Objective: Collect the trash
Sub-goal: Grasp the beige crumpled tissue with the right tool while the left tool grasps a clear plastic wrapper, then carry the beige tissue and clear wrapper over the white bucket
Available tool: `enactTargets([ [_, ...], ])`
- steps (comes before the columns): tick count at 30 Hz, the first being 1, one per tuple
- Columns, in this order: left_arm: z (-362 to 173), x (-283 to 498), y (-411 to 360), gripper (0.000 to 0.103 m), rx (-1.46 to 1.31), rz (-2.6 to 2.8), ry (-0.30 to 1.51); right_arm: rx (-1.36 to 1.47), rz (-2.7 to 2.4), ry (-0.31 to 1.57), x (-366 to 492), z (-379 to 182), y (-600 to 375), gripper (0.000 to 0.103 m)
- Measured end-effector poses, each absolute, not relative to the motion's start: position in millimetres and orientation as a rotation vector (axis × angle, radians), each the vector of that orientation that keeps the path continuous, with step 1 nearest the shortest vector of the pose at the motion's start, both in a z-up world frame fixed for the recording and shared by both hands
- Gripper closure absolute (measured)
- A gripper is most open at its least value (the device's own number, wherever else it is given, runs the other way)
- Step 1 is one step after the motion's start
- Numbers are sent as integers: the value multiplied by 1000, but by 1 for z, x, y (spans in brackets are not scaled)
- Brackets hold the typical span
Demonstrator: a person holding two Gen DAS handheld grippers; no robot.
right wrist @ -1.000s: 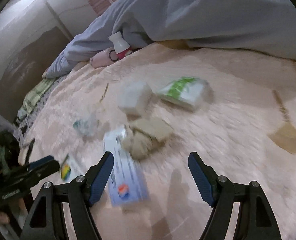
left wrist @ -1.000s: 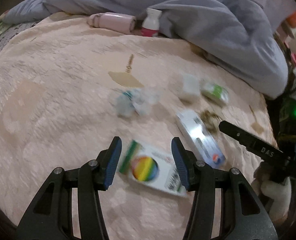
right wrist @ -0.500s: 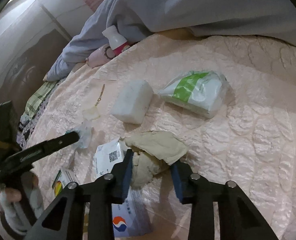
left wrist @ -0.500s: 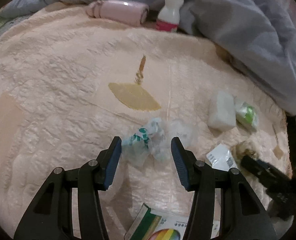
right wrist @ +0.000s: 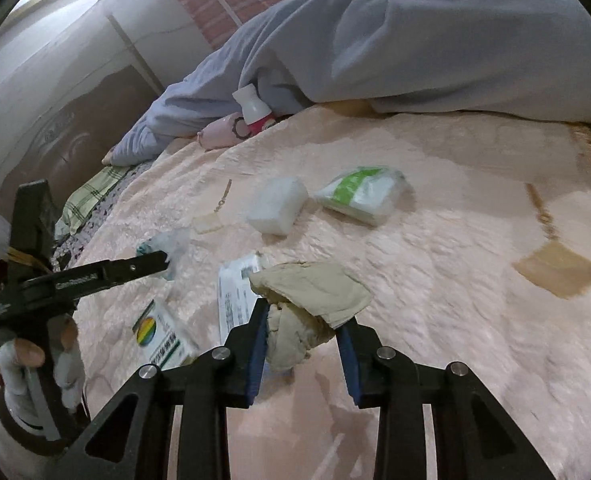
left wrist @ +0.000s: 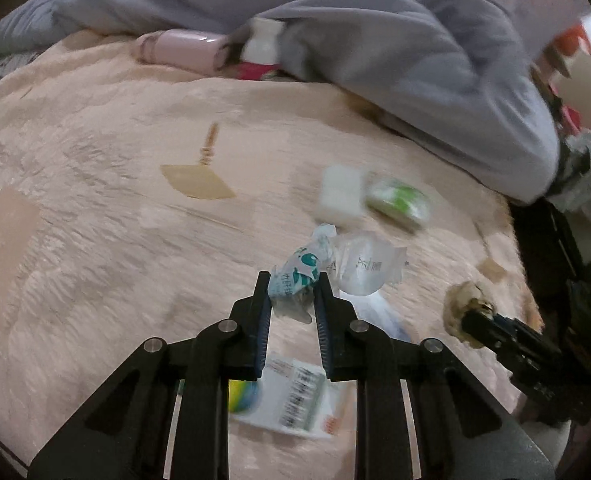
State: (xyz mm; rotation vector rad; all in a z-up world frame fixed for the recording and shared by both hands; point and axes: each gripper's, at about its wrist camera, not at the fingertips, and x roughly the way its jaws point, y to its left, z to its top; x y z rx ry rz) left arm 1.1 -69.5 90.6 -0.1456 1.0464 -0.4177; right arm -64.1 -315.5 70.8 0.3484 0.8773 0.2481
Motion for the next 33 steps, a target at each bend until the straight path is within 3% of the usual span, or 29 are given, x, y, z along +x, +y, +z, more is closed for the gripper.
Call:
enactTargets([
  [33, 112, -145, -228, 85, 78, -645, 946, 361, 26, 826, -224, 99, -412, 72],
])
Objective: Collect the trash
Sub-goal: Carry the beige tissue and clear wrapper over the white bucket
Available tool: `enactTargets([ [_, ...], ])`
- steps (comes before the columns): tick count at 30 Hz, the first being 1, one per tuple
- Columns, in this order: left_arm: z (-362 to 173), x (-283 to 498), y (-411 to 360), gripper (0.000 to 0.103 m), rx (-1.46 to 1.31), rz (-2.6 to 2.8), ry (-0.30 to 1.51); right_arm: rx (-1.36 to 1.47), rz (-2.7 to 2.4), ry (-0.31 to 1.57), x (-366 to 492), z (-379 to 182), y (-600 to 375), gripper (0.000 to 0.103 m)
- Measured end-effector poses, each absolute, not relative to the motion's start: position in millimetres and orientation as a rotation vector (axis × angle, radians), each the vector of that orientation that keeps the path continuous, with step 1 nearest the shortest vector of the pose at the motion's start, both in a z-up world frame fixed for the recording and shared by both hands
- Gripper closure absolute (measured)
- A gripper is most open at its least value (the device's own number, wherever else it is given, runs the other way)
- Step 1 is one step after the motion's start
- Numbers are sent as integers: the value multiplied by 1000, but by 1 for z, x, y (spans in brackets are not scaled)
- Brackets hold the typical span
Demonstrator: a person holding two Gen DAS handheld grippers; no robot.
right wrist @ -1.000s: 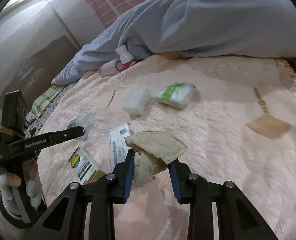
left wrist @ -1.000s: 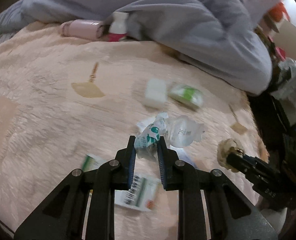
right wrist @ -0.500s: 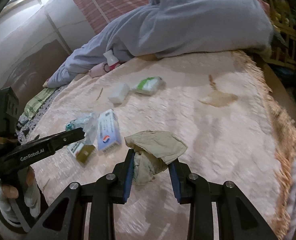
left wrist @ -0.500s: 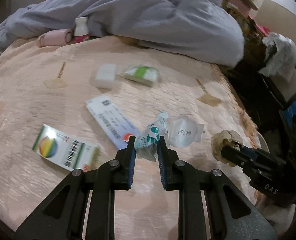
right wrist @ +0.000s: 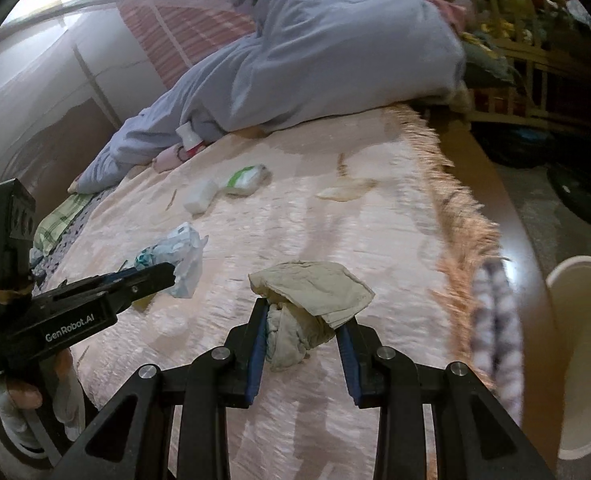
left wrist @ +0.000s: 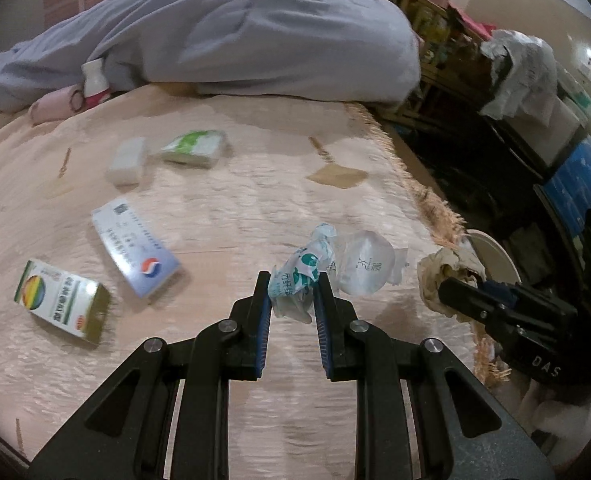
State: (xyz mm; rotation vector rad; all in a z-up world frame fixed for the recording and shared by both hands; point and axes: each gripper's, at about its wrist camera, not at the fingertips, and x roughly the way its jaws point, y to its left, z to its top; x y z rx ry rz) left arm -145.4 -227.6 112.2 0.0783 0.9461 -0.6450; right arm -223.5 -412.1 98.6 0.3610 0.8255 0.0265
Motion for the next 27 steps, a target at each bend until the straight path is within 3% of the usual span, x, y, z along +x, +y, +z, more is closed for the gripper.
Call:
enactTargets([
  [27, 123, -181, -268, 85, 158, -713, 899, 392, -48, 808, -268, 107, -453, 72],
])
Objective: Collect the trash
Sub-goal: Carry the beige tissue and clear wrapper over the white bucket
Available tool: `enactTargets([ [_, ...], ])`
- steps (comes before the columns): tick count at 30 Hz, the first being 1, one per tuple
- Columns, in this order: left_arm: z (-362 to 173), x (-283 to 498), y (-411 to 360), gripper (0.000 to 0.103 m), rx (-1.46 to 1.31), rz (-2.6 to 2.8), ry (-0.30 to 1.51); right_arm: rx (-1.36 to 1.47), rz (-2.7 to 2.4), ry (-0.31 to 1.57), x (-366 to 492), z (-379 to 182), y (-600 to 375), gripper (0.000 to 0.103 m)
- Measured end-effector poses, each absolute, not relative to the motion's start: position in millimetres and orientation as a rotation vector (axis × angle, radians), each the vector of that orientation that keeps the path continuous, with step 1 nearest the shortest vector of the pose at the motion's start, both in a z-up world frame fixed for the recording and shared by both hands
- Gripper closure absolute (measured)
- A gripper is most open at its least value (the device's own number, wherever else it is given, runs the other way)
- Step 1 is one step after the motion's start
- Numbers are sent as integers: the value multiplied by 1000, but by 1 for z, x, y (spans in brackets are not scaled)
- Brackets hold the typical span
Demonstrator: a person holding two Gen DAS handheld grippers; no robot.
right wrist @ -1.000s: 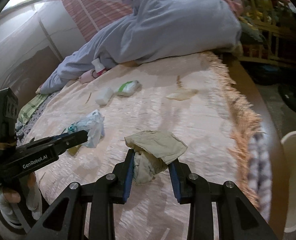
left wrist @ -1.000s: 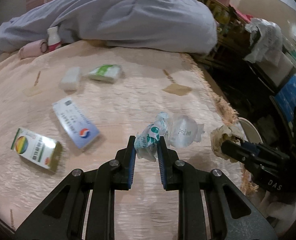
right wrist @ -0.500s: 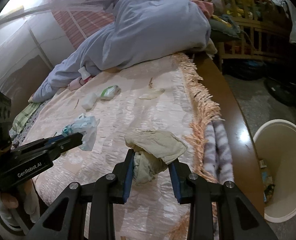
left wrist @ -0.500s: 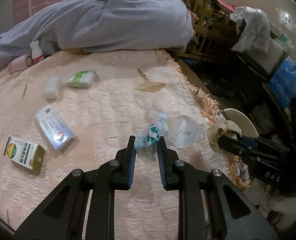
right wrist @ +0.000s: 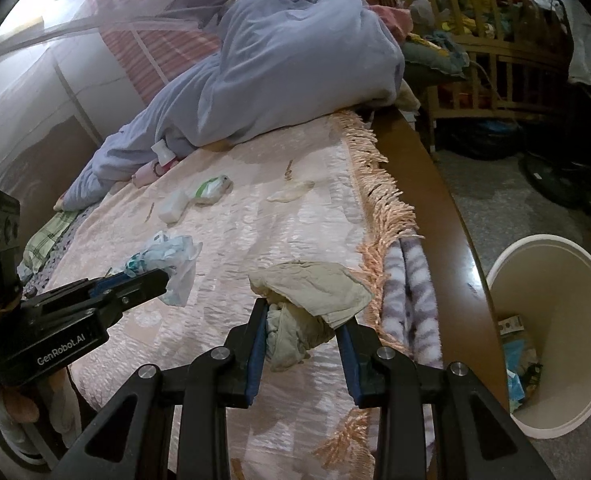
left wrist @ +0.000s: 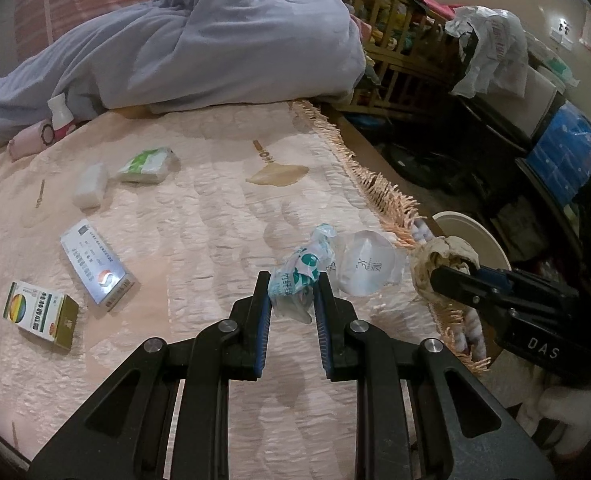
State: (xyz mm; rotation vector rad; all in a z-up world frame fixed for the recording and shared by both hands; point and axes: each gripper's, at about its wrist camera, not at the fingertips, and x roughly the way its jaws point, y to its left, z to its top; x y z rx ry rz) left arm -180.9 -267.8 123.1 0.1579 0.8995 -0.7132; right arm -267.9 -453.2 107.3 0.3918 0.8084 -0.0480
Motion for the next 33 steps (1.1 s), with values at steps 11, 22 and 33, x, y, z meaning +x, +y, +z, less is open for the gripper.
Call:
enactTargets([
  [11, 121, -189, -289, 85, 171, -756, 907, 396, -79, 805, -280, 110, -469, 72],
  [22, 115, -203, -323, 85, 176, -825, 941, 403, -140, 802, -301, 111, -498, 72],
  [33, 115, -221, -365, 85, 212, -889, 937, 379, -211, 810, -323, 113, -532, 72],
])
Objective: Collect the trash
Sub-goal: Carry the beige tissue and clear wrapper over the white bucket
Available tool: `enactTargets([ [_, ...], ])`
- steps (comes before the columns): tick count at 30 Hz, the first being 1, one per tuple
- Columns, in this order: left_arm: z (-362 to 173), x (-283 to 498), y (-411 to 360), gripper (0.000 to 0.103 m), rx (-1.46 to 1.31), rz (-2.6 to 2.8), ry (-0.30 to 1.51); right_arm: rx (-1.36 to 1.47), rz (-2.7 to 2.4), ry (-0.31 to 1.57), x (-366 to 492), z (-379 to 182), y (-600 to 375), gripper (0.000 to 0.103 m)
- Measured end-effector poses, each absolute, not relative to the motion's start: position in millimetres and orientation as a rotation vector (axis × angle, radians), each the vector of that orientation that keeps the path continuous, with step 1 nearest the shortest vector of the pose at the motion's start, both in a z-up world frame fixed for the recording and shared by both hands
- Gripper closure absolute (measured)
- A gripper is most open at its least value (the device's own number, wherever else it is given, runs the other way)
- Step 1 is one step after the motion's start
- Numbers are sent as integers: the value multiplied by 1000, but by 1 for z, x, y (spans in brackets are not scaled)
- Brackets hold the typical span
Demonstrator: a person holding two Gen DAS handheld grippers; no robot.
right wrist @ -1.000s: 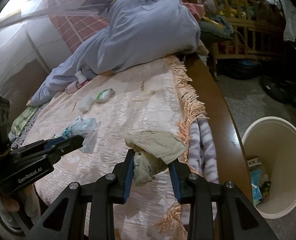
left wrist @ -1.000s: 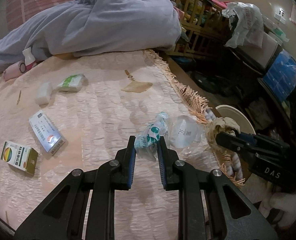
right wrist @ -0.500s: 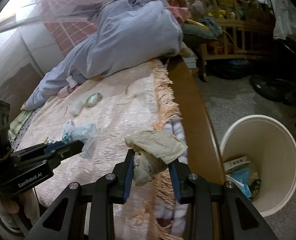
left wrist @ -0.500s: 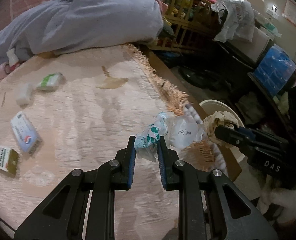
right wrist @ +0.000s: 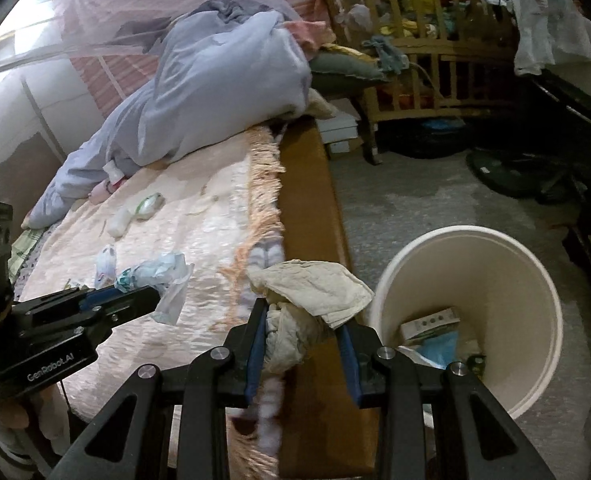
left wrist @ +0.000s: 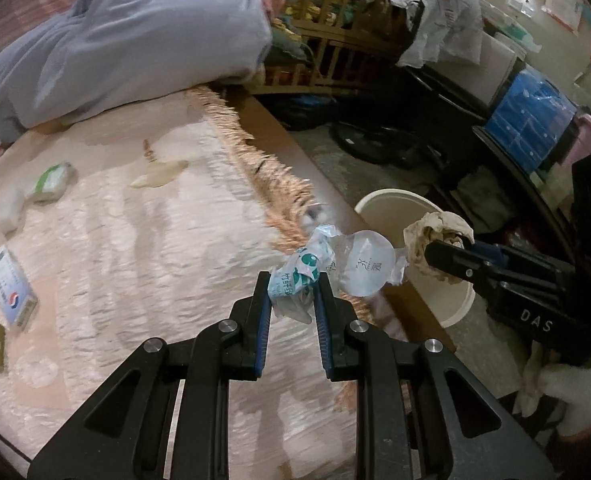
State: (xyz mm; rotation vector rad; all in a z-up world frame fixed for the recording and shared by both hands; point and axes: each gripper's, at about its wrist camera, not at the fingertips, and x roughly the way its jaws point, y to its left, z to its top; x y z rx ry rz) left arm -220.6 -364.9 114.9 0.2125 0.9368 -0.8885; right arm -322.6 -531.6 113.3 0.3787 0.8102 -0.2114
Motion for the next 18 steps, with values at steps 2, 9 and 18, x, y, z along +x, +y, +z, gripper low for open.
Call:
enactTargets([
  [2, 114, -223, -372, 85, 213, -902, 941, 368, -226, 814, -325, 114, -537, 72],
  [9, 110, -235, -405, 85, 233, -960, 954, 327, -303, 850, -340, 109, -569, 72],
  [18, 101, -245, -451, 85, 268, -1024, 973, 411, -401, 893, -364, 76, -619, 72],
])
